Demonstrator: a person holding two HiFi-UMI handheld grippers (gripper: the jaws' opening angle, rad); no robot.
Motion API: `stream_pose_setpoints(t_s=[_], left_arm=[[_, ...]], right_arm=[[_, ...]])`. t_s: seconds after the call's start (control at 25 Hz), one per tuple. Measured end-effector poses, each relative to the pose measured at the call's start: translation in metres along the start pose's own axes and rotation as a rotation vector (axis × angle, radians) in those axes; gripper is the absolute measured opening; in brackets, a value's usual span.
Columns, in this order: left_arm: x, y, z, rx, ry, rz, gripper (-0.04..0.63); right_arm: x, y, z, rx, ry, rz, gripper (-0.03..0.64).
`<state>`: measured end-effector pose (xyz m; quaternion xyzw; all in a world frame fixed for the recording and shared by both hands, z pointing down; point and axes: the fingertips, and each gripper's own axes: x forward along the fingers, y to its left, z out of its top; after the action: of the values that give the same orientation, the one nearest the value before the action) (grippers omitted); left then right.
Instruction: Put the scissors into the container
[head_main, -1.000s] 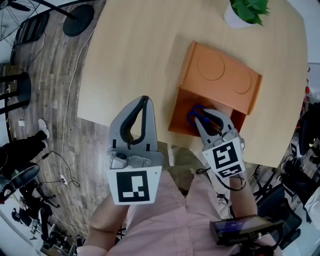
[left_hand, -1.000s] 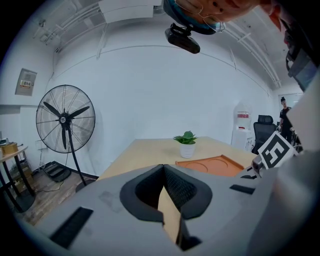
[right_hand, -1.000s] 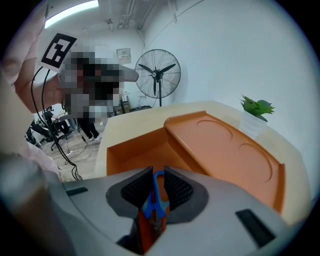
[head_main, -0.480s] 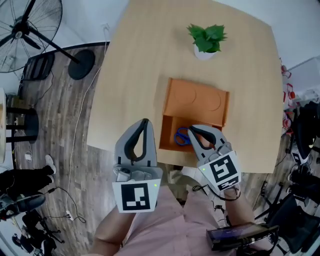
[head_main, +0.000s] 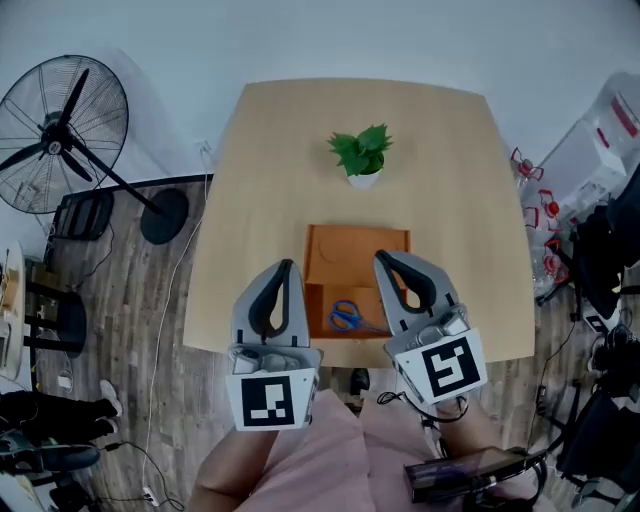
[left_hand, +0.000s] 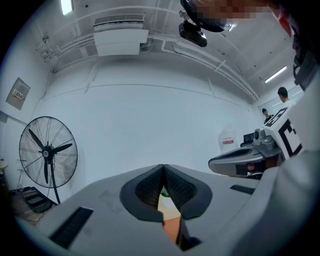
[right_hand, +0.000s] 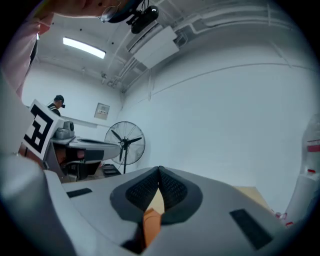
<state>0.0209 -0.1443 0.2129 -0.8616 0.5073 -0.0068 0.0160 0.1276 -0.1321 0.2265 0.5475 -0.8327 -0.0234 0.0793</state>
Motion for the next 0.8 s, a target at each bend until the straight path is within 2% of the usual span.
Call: stream_pose_setpoints(t_s=[0.16,0.32,0.8], left_arm=[[0.002,-0.012,0.022,0.016,-0.059,-0.018,0.005],[0.002,-0.023,0.029,0.032,-0.079,-0.034,0.005],[0.003,-0.033,0.032,0.056,-0.082,-0.044,0.005]], right_arm=[[-0.019,-0.017,0.029,-0.027,-0.079,-0.090,0.000],[-0.031,-0.025,0.042,-0.056,-0.123,-0.145,0.000],[-0.037,-0.029,0.039,-0.044,-0.122,-0.155,0.000]])
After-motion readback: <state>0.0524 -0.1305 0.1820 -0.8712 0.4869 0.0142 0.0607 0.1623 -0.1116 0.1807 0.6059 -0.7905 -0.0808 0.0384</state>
